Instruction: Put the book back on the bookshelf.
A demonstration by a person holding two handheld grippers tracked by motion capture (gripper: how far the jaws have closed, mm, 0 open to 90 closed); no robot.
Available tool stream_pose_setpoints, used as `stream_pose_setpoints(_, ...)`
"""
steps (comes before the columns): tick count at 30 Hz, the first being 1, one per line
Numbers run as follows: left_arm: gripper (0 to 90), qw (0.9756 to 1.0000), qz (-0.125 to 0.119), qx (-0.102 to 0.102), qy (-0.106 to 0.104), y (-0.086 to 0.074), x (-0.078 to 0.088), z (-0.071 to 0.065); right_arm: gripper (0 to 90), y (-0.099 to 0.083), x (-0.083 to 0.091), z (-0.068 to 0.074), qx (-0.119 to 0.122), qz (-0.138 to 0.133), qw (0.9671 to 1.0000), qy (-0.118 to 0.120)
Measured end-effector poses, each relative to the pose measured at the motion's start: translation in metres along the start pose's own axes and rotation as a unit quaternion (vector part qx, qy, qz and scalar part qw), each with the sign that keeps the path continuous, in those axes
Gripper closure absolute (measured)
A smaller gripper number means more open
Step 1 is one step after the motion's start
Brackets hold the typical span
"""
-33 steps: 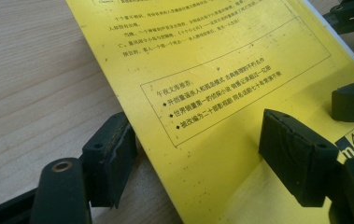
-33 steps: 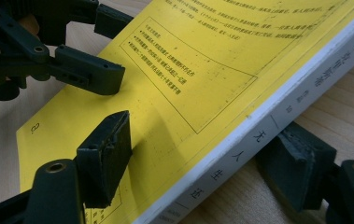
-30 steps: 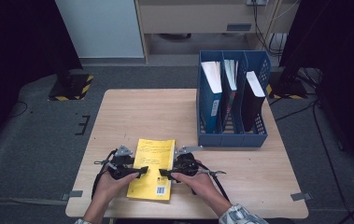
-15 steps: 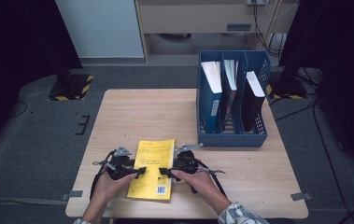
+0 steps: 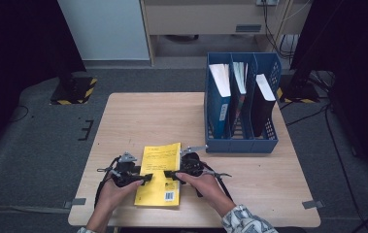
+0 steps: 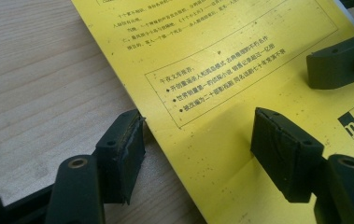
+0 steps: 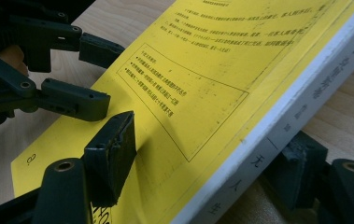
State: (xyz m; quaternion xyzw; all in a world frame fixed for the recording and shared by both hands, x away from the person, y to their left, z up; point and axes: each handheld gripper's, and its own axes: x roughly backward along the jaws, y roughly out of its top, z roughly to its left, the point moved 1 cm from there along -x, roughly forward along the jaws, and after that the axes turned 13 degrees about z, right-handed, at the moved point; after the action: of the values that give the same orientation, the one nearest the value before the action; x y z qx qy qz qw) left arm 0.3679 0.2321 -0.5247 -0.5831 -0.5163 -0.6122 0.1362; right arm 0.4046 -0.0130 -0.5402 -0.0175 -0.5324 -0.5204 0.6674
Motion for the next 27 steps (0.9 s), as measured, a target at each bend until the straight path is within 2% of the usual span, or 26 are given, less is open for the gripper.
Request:
stream_pose_setpoints(5, 34.4, 1.0, 0.0, 0.0, -0.004, 0.0003, -0.0004, 0.0006, 31.5, 0.0032, -0.0014, 0.0001, 0.0, 0.005, 1.0, 0.002)
stream_pose_setpoints(8, 34.6, 0.9998, -0.003, -0.006, -0.017, 0.0016, -0.0026, 0.0, 32.5, 0.0056, -0.0043, 0.0021, -0.002, 0.009, 0.9999, 0.009)
stream_pose_setpoints(11, 34.4, 0.9998, 0.001, -0.009, -0.016, 0.0027, -0.0024, -0.0001, 33.3, 0.0067, -0.006, 0.004, 0.003, 0.009, 1.0, -0.002)
stream_pose_setpoints(15, 34.1, 0.9998, -0.001, -0.014, -0.017, 0.0022, -0.0027, 0.0009, 37.6, 0.0064, -0.0048, 0.0009, -0.011, 0.004, 0.9999, 0.005)
stream_pose_setpoints(19, 31.0, 0.9996, -0.003, -0.005, -0.027, 0.0021, -0.0056, 0.0031, 39.4, 0.0065, -0.0046, -0.0003, -0.012, 0.004, 0.9999, 0.004)
stream_pose_setpoints(23, 28.6, 0.9996, -0.001, -0.009, -0.027, 0.0034, -0.0063, 0.0024, 40.6, 0.007, -0.0044, -0.0011, -0.015, 0.005, 0.9998, 0.008)
stream_pose_setpoints(27, 31.8, 0.9997, 0.002, -0.001, -0.026, 0.0045, -0.0052, 0.0038, 41.3, 0.0079, -0.0042, -0.0015, -0.016, 0.009, 0.9998, 0.008)
